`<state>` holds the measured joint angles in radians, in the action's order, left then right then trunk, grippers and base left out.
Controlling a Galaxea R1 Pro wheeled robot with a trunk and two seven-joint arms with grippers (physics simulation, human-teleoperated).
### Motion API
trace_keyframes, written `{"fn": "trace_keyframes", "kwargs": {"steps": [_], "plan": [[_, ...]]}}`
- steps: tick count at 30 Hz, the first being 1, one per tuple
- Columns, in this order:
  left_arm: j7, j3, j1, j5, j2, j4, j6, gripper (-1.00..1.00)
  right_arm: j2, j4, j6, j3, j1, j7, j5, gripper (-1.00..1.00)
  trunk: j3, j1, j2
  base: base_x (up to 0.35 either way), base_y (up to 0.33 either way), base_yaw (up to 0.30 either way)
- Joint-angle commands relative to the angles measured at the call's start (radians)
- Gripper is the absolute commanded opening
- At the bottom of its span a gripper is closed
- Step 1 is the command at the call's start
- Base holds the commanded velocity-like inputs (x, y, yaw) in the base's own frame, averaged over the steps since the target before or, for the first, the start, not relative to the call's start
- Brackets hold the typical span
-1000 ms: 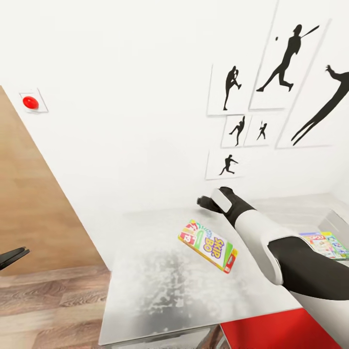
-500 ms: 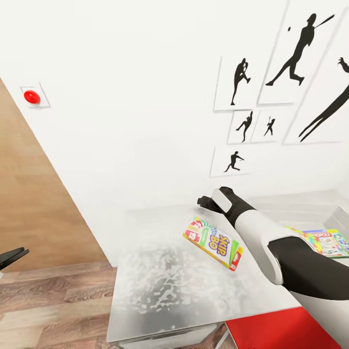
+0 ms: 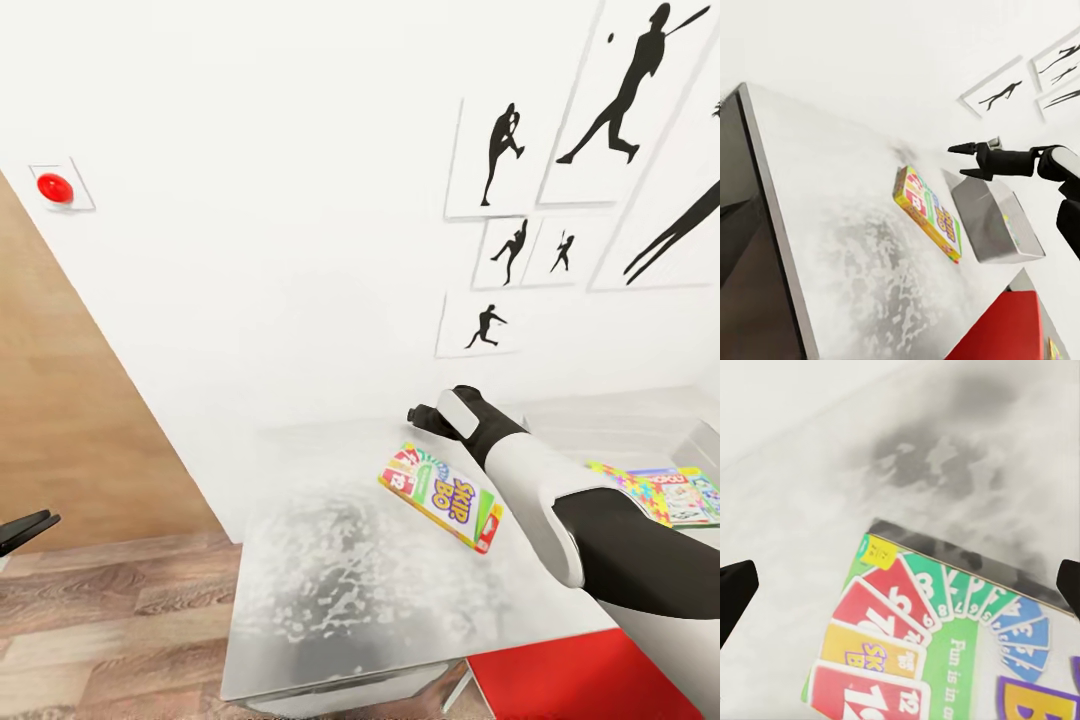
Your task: Put all the toys in the child's room - the three board games (two on the bed and one on the table), the two jigsaw puzzles on the table, and the tennis ball on the table - inside the toy box on the table in the child's room.
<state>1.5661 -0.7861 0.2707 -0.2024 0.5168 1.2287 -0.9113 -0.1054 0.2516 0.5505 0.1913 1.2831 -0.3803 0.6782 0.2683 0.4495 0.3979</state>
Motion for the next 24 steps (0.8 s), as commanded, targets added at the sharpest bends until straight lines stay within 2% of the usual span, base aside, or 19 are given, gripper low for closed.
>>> {"fn": "trace_keyframes", "kwargs": {"steps": [1, 13, 24], "plan": [[0.005, 0.0, 0.001, 0.001, 0.0, 0.0, -0.011, 1.0, 0.001, 0.001, 0.003, 0.008, 0.001, -0.008, 0.011, 1.0, 0.004, 0.001, 0.002, 0.0, 0.086, 0.0], [0.005, -0.001, 0.001, 0.001, 0.0, 0.0, -0.011, 1.0, 0.003, 0.001, 0.002, 0.007, 0.001, -0.008, 0.011, 1.0, 0.023, 0.001, 0.002, 0.0, 0.106, 0.0], [0.005, -0.001, 0.001, 0.001, 0.0, 0.0, -0.011, 1.0, 0.029, 0.001, 0.001, 0.007, 0.001, -0.008, 0.012, 1.0, 0.041, 0.001, 0.002, 0.0, 0.01, 0.0]]}}
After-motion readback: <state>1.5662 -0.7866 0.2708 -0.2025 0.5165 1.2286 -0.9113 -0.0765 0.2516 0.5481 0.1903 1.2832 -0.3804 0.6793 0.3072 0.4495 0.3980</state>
